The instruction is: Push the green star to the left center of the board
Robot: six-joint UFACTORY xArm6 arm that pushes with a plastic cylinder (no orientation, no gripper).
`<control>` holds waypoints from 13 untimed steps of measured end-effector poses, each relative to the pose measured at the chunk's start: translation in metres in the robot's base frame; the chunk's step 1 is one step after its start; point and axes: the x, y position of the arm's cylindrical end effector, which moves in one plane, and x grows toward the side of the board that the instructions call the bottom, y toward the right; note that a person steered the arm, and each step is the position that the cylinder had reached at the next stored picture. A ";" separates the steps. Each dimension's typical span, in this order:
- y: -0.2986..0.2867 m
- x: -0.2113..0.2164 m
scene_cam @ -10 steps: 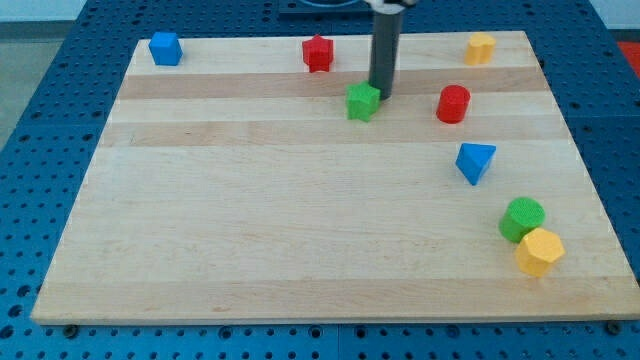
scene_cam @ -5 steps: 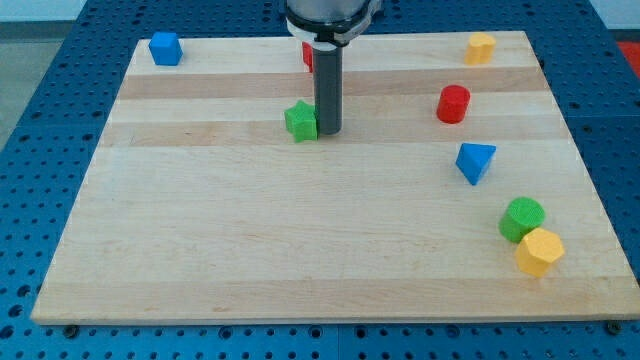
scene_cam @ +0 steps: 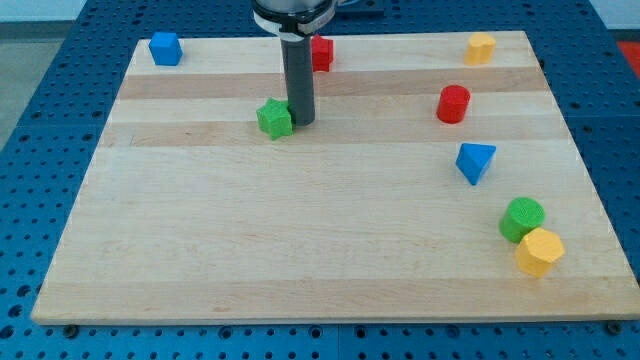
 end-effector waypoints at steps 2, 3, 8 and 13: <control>-0.024 0.002; -0.044 0.004; -0.129 0.016; -0.149 0.046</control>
